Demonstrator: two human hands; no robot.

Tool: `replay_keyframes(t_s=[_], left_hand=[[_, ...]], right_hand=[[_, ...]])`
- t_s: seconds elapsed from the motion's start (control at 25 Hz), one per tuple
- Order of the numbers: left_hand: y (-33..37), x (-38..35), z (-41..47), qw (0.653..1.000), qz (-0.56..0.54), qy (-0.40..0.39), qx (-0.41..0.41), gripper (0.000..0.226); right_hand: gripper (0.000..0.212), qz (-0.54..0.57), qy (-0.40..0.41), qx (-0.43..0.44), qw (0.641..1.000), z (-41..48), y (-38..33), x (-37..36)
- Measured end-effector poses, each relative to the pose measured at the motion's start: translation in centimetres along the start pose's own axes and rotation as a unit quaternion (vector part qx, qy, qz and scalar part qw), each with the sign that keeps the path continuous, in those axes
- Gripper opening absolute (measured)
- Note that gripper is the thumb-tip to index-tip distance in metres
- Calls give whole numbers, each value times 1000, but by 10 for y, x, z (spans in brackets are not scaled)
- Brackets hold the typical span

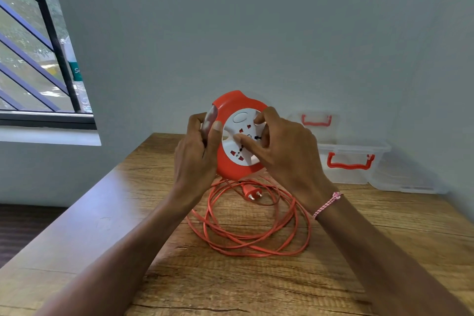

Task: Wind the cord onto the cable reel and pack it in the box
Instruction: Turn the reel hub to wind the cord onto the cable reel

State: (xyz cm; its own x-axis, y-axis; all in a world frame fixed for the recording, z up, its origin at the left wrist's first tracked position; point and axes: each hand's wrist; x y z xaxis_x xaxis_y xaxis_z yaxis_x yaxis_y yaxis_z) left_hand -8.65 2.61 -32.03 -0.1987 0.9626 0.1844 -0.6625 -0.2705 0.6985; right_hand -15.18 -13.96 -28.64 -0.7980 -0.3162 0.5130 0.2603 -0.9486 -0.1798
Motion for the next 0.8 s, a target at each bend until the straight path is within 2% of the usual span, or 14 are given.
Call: replay_keyframes(t_s=[0.08,0.16,0.24,0.36,0.52,0.68,0.8], left_hand=[[-1,2,3,1000,-11,7,15,49],[0,5,4,999,-26,8,27,46],[1,5,5,999,-33,3,30,44],[1,3,3,999,-24,1,24,49],[7,2,0,1000,-14,11,-2,50],[9,0,-4,1000,7,9,-21,53],[9,-1,-5,1000,1,-1,-17,55]], right_hand=[[45,-69,-29,115,991,2,9,6],[54,-156,-55,212,963,1,15,9],[67,-220,-71,238,944,-1,16,8],[68,-244,-50,234,940,-1,13,12],[57,-190,-2,186,964,1,5,13],[62,-92,26,63,993,1,-6,4],[59,-33,28,-26,999,1,-8,2]])
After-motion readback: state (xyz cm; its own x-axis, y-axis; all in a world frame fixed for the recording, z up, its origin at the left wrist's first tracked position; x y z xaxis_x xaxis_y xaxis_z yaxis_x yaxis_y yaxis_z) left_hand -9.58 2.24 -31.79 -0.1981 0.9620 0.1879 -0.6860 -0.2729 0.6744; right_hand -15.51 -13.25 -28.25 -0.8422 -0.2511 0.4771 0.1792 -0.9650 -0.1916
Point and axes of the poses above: each hand's wrist, its own z-axis towards the middle knuckle, its own x-axis out of the back of the hand, y = z × x, and after that the axes turned 2 degrees about y, right-handed
